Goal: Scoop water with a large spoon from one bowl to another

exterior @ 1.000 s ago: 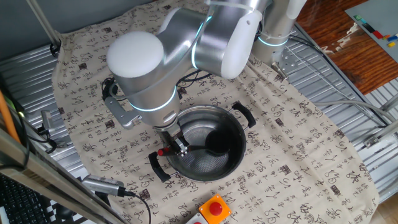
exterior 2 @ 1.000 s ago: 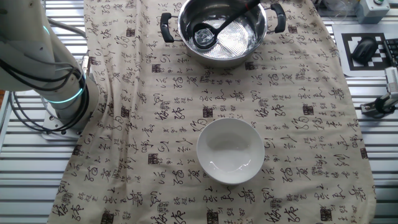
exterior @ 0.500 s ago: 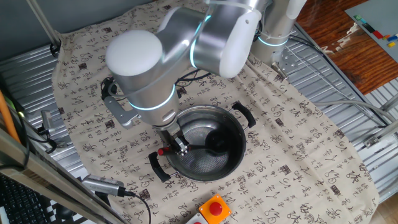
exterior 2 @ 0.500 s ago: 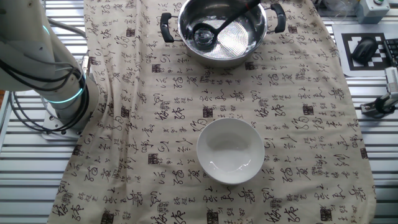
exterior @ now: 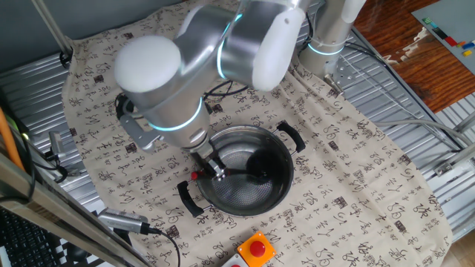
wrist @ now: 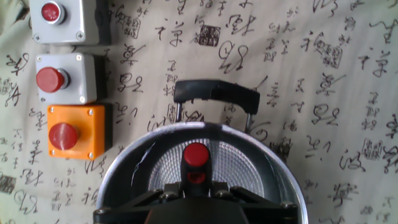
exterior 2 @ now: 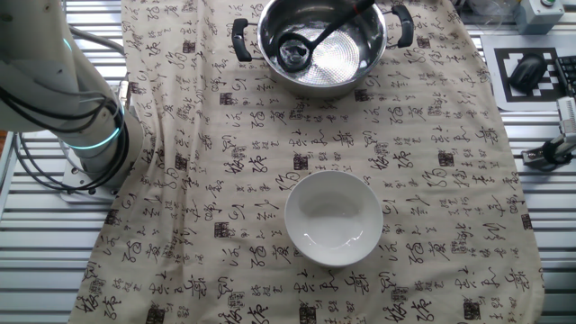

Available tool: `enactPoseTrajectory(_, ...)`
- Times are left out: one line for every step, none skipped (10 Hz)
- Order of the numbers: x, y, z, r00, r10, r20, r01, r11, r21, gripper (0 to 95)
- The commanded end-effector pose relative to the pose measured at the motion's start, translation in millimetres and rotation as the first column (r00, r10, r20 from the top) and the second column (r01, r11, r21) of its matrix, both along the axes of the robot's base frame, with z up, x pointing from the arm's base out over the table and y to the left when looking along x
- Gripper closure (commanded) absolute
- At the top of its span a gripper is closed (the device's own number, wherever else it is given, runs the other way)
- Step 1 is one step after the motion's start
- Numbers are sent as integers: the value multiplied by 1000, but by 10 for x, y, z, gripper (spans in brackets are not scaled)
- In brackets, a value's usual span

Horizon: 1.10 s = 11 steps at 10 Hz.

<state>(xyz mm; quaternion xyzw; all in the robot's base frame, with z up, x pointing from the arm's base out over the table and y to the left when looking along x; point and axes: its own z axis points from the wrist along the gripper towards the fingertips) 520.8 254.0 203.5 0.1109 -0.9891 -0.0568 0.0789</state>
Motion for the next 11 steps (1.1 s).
enactPoseTrajectory(-27, 10, 56, 1000, -2, -23, 2, 1000, -2, 950)
enactPoseTrajectory(-45, 5, 72, 1000, -4, -28, 4, 1000, -3, 950)
enactPoseTrajectory(-55, 1, 83, 1000, -5, -29, 4, 1000, -1, 950)
enactPoseTrajectory(-53, 4, 92, 999, -6, -32, 6, 1000, -2, 950)
enactPoseTrajectory(-47, 6, 101, 999, -5, -36, 5, 1000, -1, 950)
enactPoseTrajectory(-41, 9, 113, 999, -4, -43, 4, 1000, -2, 950)
enactPoseTrajectory(-30, 14, 138, 999, -3, -55, 3, 1000, -2, 950)
enactPoseTrajectory(-23, 17, 160, 998, -2, -63, 2, 1000, -3, 950)
enactPoseTrajectory(-22, 19, 189, 997, -2, -76, 1, 1000, -5, 950)
enactPoseTrajectory(-34, 13, 216, 996, 0, -89, -1, 1000, -5, 950)
enactPoseTrajectory(-43, 4, 230, 995, 3, -99, -3, 1000, -4, 950)
